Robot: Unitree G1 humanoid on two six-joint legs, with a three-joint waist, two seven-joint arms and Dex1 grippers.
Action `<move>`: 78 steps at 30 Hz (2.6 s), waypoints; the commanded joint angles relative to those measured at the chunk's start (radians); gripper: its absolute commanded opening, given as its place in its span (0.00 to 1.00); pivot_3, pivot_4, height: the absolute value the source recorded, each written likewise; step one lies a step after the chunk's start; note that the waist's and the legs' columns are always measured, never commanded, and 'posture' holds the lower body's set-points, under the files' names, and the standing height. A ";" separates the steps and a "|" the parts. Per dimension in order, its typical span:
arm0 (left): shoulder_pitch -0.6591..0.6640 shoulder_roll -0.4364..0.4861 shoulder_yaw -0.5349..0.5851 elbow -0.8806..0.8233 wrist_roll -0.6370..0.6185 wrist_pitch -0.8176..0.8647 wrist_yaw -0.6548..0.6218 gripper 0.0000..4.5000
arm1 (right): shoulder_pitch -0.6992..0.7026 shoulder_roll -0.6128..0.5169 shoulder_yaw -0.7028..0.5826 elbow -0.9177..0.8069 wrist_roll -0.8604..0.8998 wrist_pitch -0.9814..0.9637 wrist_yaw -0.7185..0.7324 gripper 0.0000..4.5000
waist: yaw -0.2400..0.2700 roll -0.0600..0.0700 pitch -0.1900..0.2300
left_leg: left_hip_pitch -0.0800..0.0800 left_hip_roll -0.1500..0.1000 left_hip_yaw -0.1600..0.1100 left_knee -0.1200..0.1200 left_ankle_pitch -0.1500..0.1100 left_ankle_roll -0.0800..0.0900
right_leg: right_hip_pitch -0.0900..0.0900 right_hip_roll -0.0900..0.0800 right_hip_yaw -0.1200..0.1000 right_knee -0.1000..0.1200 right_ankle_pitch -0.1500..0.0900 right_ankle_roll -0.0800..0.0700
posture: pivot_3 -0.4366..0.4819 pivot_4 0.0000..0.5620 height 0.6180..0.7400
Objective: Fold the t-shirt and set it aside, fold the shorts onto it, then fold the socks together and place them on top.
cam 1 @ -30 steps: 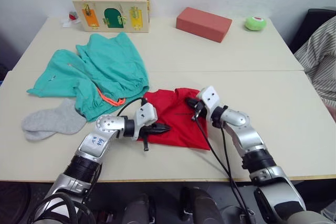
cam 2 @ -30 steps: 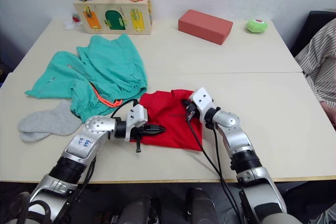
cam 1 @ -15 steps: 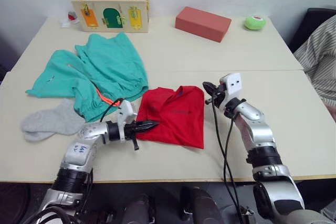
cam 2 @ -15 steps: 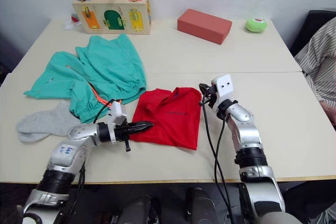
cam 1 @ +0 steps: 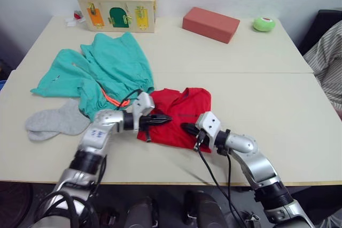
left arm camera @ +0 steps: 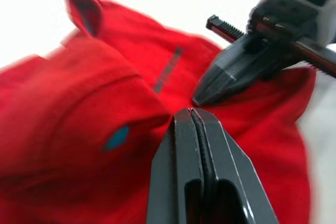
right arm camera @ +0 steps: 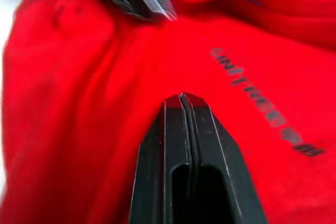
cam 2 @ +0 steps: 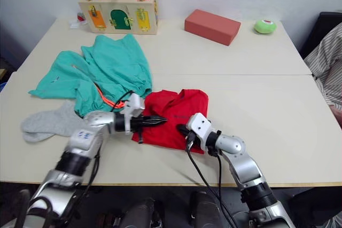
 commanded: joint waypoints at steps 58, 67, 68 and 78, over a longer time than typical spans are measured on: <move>0.395 0.152 0.204 -0.476 -0.129 0.190 0.089 0.01 | -0.055 0.110 -0.071 0.026 0.036 -0.095 -0.081 0.00 | -0.009 0.003 -0.001 | 0.003 0.001 -0.002 -0.009 -0.001 -0.001 | 0.000 -0.001 0.000 -0.001 0.000 0.000 | 0.48 0.27 1.00; 0.330 0.077 0.093 -0.411 -0.028 0.154 0.159 0.01 | -0.099 0.122 -0.102 0.241 -0.104 -0.116 -0.274 0.00 | -0.006 0.003 -0.001 | 0.004 -0.001 -0.001 -0.009 0.000 -0.001 | 0.001 -0.002 0.001 -0.001 0.000 0.000 | 0.48 0.27 1.00; 0.333 0.077 0.082 -0.407 -0.017 0.154 0.159 0.01 | -0.100 0.116 -0.126 0.253 -0.103 -0.114 -0.300 0.00 | -0.005 0.003 -0.002 | 0.004 -0.001 -0.001 -0.009 0.000 -0.001 | 0.001 -0.002 0.001 -0.001 0.000 0.000 | 0.48 0.27 1.00; 0.478 0.153 0.063 -0.400 0.049 0.171 0.196 0.01 | -0.123 0.083 -0.279 0.368 -0.049 -0.107 -0.386 0.00 | -0.008 0.005 -0.008 | 0.013 0.000 -0.001 -0.014 0.000 -0.002 | 0.008 -0.002 0.001 -0.006 0.000 0.000 | 0.48 0.27 1.00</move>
